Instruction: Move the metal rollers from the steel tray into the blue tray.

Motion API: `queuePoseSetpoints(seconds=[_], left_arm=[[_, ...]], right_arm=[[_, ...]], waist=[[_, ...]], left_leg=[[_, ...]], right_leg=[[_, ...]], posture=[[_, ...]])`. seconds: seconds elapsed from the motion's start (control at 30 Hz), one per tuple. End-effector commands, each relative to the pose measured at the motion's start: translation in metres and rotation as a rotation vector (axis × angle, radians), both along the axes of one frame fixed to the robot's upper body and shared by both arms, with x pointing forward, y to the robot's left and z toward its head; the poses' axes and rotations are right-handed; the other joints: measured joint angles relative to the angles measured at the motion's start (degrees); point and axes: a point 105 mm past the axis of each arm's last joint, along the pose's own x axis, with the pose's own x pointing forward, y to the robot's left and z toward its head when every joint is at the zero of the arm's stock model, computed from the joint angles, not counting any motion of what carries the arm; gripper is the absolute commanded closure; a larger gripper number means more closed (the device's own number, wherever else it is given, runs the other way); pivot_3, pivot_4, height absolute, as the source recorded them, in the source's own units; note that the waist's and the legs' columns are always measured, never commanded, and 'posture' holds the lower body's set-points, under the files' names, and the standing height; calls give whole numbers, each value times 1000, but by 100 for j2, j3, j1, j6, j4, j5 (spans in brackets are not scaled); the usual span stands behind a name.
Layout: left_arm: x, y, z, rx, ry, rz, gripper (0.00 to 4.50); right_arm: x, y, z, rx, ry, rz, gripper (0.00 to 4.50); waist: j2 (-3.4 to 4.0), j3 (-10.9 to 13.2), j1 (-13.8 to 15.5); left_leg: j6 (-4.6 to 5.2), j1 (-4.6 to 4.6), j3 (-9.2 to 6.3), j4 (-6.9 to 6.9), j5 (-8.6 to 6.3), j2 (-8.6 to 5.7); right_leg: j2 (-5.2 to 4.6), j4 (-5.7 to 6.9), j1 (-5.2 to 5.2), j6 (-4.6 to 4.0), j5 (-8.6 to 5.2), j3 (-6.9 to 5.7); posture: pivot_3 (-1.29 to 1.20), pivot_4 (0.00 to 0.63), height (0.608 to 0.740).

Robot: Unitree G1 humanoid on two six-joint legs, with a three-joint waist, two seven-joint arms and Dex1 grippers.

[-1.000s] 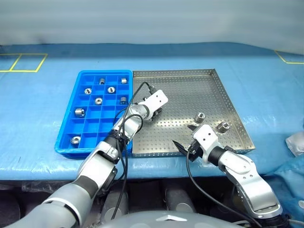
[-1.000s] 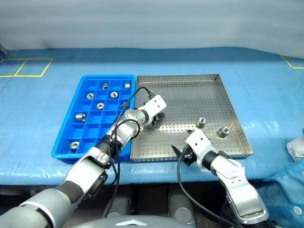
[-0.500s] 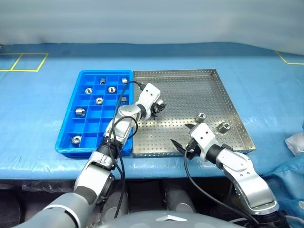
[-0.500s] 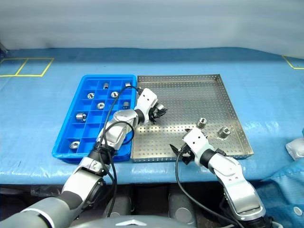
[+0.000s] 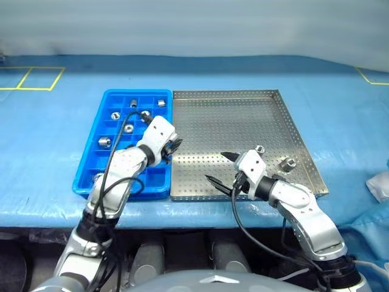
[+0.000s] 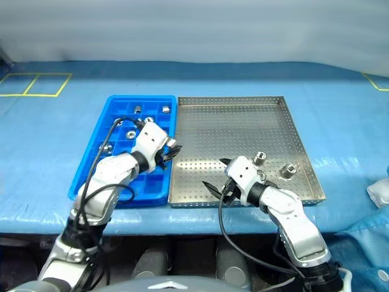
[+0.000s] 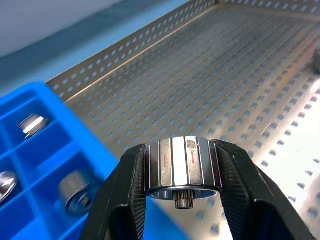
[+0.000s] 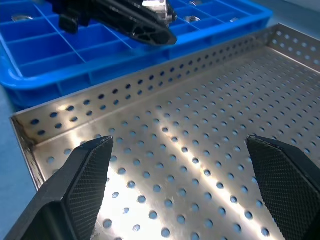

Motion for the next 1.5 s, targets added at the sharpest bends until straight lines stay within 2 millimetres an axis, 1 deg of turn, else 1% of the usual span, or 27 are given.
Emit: queuePoseSetpoints(seconds=[0.03,0.13,0.2,0.27,0.4,0.6,0.67,0.7,0.77,0.8,0.9,0.93,1.0,1.07,1.13,1.17,1.27,1.37,1.43,1.5], left_arm=[[-7,18,19,52,-93,110,2723],[-8,39,17,82,-106,246,2723],[-7,53,11,112,-100,327,2723],[-7,59,5,123,-85,379,2723],[-9,62,-8,143,-37,411,2723],[-8,57,-26,150,18,373,2723],[-7,53,-26,163,7,344,2056],[-6,52,-23,152,-8,348,1812],[-2,49,-14,98,-56,355,1118],[1,46,-6,57,-95,355,819],[6,36,11,-19,-201,319,819],[7,29,16,-64,-223,292,819],[3,4,24,-219,-213,175,819],[-9,-27,31,-358,-162,-13,819],[-26,-53,33,-423,-99,-211,819],[-32,-62,32,-430,-74,-286,819],[-44,-76,25,-381,-22,-446,819],[-51,-86,23,-360,10,-553,819],[-53,-89,23,-361,21,-595,819],[-54,-92,24,-365,29,-621,819]], right_arm=[[-4,18,9,32,-21,115,0],[-1,23,6,22,-14,136,0],[2,23,4,13,-11,135,0],[2,24,3,6,-8,140,0],[3,23,3,-5,-12,141,0],[4,21,3,-12,-17,131,0],[5,20,3,-12,-21,121,0],[5,19,3,-12,-23,115,0],[6,17,4,-11,-32,99,0],[7,15,5,-8,-39,81,0],[12,7,9,8,-66,11,0],[15,2,11,11,-79,-28,0],[25,-13,14,6,-95,-155,0],[38,-35,16,-15,-106,-324,0],[44,-54,17,-46,-103,-450,0],[44,-60,16,-64,-98,-485,0],[42,-75,13,-97,-66,-569,0],[41,-90,8,-120,-22,-666,0],[39,-98,5,-130,9,-722,0],[38,-102,3,-141,31,-749,0]], waist=[[0,0,112],[-1,1,276],[-1,1,386],[-1,1,451],[-1,1,576],[0,0,611],[0,0,612],[0,0,612],[0,0,620],[0,0,633],[-1,0,677],[-1,0,673],[-1,0,660],[-1,0,645],[0,0,618],[0,-1,590],[3,-2,482],[3,-2,353],[4,-2,292],[4,-3,223]], left_leg=[[0,-1,0,0,0,0],[0,-4,-4,-1,0,0],[-1,-6,-6,-2,0,0],[-1,-7,-6,-2,0,0],[-1,-7,-6,-3,0,0],[-2,-7,-5,-7,0,0],[-2,-5,-5,-10,0,0],[-2,-5,-5,-10,0,0],[-2,-6,-3,-11,0,0],[-2,-7,-3,-11,0,-1],[-5,-15,-4,-11,1,-2],[-5,-15,-4,-11,2,-3],[-6,-17,-2,-11,2,-3],[-7,-17,-1,-11,2,-2],[-7,-19,-1,-11,2,-2],[-7,-22,0,-11,2,-2],[-6,-23,2,-15,2,-2],[-6,-21,2,-16,2,-1],[-6,-21,3,-11,2,-1],[-5,-21,3,-6,2,-1]], right_leg=[[-1,0,0,-2,-1,-1],[-2,-3,0,-5,-3,-8],[-3,-4,-1,-7,-4,-11],[-3,-4,-2,-8,-5,-12],[-3,-5,-4,-9,-5,-14],[-3,-6,-6,-11,-7,-14],[-3,-5,-6,-13,-7,-14],[-3,-5,-6,-13,-8,-14],[-5,-6,-6,-13,-8,-14],[-6,-8,-6,-13,-8,-14],[-9,-14,-7,-13,-8,-18],[-11,-15,-7,-13,-7,-18],[-11,-18,-8,-13,-7,-17],[-12,-17,-9,-13,-7,-17],[-11,-15,-12,-13,-7,-17],[-11,-15,-16,-13,-7,-17],[-10,-14,-20,-16,-9,-15],[-8,-11,-19,-16,-9,-14],[-9,-9,-18,-16,-9,-13],[-9,-9,-16,-15,-9,-12]], posture=[[242,150,740],[287,150,740],[304,150,740],[309,150,740],[311,150,740],[305,150,740],[286,150,740],[286,150,740],[286,150,740],[267,150,740],[267,150,740],[240,150,740],[240,150,740],[207,150,740],[178,150,740],[178,150,740],[144,150,740],[116,150,740],[107,150,740],[107,150,740]])
